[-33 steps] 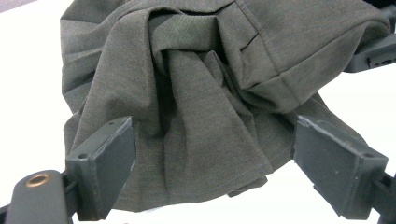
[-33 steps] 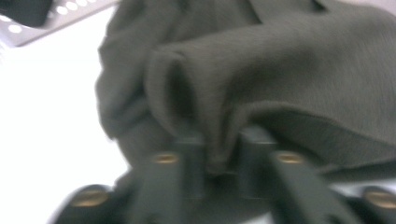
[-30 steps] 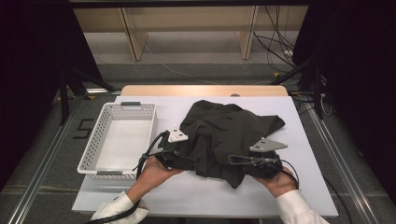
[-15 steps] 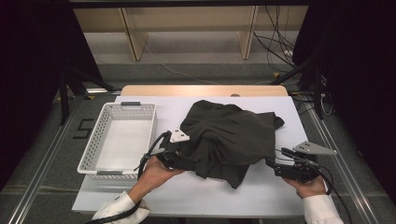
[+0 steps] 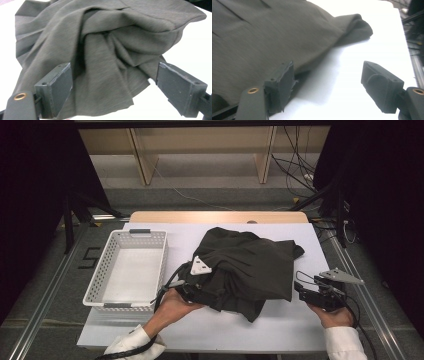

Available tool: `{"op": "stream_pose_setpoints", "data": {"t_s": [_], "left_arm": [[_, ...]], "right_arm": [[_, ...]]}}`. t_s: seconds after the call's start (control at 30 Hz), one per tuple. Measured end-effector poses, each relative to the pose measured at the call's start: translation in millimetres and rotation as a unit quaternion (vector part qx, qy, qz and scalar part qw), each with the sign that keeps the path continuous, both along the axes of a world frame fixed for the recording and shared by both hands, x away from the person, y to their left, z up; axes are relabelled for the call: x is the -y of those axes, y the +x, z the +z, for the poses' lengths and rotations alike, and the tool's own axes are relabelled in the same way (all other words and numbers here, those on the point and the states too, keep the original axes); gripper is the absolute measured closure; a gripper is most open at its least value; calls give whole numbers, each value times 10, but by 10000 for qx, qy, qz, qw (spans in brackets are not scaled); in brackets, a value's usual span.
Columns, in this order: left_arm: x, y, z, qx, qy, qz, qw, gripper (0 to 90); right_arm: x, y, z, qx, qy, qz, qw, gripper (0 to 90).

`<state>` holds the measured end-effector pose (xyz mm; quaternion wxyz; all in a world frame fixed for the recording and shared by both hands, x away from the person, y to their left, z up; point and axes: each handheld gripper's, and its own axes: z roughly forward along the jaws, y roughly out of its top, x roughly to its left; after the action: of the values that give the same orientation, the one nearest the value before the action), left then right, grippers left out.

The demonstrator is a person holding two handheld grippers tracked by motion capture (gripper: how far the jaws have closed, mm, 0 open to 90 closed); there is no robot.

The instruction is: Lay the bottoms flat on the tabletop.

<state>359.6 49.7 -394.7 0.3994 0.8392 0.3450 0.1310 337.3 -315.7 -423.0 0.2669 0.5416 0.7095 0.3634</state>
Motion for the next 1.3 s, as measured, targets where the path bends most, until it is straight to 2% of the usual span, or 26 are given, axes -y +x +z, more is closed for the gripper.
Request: {"op": "stream_pose_setpoints", "data": {"t_s": [0.17,0.23,0.33,0.57,0.67,0.77,0.87,0.93,1.0,1.07,1.13,1.2,1.27,1.3], "left_arm": [[275,-31,4,7,12,-299,9996,135],[393,-44,-6,36,52,-401,9992,135],[558,-36,-30,48,95,-546,9985,135],[850,-69,-33,102,94,-926,9956,137],[964,-83,-32,288,299,-1136,9927,142],[1077,-25,-87,105,491,-1305,9902,141],[1154,16,-129,88,564,-1284,9901,141],[1181,42,-140,50,512,-1239,9910,141],[1199,75,-151,16,518,-1246,9909,141],[1226,103,-187,-56,623,-1270,9899,141],[1251,133,-241,-160,817,-1297,9881,141],[1253,174,-284,-206,893,-1259,9878,145],[1255,189,-306,-165,904,-1158,9890,186],[1256,190,-309,-85,935,-1081,9897,247]], "right_arm": [[-29,15,-2,56,8,78,10000,272],[-29,17,-9,23,91,104,9999,272],[-36,27,-33,-18,67,134,9999,272],[-22,32,-42,-65,94,159,9998,272],[-15,35,-47,-81,99,143,9998,273],[-11,40,-50,-85,107,120,9998,273],[-18,42,-51,-77,97,152,9998,273],[-14,41,-51,-77,105,162,9998,272],[-10,46,-57,-83,125,151,9998,273],[-13,45,-60,-108,127,155,9997,273],[-18,45,-57,-107,122,172,9997,273],[-22,47,-55,-93,135,188,9997,274],[-28,48,-55,-110,131,208,9996,275],[-31,49,-57,-108,134,206,9996,275]]}}
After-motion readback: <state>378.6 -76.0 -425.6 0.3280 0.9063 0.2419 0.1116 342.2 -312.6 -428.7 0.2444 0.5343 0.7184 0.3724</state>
